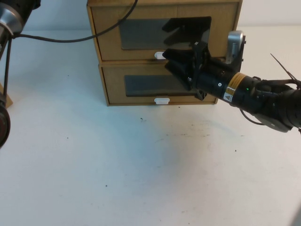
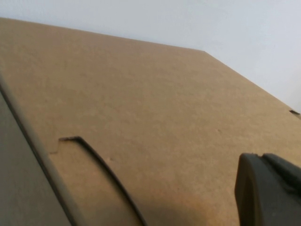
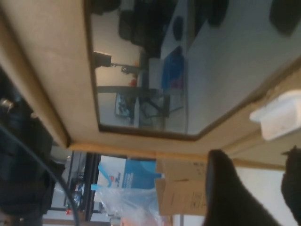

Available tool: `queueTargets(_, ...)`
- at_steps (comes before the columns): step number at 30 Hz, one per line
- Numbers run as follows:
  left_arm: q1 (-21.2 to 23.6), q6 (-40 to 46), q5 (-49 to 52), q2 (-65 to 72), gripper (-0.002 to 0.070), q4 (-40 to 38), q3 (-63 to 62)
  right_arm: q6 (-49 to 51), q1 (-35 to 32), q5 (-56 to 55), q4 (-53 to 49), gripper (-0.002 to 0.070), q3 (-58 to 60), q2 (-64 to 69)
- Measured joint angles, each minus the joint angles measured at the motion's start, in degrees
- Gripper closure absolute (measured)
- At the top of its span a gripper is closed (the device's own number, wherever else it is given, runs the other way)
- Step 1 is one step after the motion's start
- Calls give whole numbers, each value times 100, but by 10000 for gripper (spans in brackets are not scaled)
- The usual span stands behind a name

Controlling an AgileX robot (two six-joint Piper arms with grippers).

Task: Open the shoe box
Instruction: 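Pull the top drawer of the cardboard box fully open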

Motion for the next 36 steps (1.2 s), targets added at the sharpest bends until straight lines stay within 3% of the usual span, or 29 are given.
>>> queueTargets(27, 0, 50, 0, 0, 685, 0, 0, 9, 134, 156, 268, 468, -505, 443)
queueTargets(36, -10, -289, -51, 0, 685, 340, -12, 9, 134, 316, 292, 468, -505, 443)
